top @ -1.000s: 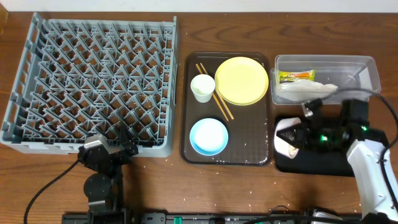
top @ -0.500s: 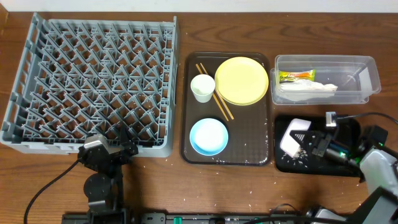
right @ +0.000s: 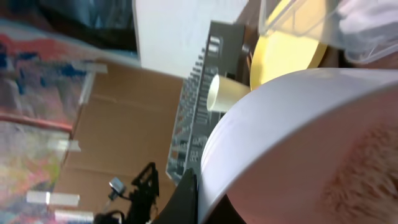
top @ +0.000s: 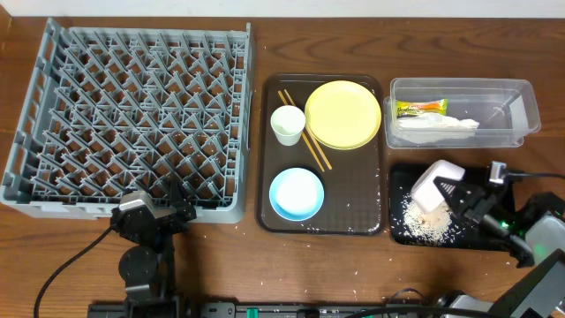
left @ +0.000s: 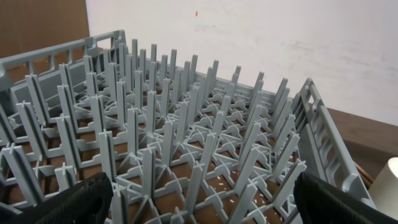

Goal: Sort waste into correct bins and load items into the dishwasher
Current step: 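Carry pink bowl to the black tray and tip out the rice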

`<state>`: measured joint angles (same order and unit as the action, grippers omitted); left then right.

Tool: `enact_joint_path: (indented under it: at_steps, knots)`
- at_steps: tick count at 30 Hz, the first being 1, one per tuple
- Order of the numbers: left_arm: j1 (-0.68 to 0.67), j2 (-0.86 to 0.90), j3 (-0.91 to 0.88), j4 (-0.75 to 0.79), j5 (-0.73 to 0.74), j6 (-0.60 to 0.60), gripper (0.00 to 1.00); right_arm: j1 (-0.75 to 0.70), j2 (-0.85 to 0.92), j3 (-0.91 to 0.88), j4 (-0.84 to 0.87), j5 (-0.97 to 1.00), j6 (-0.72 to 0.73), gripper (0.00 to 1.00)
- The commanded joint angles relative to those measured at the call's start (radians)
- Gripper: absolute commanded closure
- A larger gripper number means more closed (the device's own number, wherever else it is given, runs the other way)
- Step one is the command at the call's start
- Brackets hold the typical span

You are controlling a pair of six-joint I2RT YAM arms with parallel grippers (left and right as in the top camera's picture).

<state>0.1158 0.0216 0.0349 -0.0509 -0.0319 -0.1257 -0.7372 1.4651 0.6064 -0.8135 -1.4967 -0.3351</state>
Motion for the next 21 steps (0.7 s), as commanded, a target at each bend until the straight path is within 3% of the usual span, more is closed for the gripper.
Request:
enact_joint_path:
  at_steps: [1, 10, 21]
  knots:
    - [-0.003, -0.002, -0.031, -0.018, -0.006, 0.013, 0.07, -0.053, 0.0, 0.002, 0.003, -0.064, 0.037, 0.99]
    - [-0.003, -0.002, -0.031, -0.018, -0.006, 0.013, 0.07, -0.159, -0.002, 0.01, 0.0, -0.064, 0.213, 0.99]
    - [-0.003, -0.002, -0.031, -0.018, -0.006, 0.013, 0.07, -0.111, -0.002, 0.01, -0.01, -0.063, 0.207, 0.99]
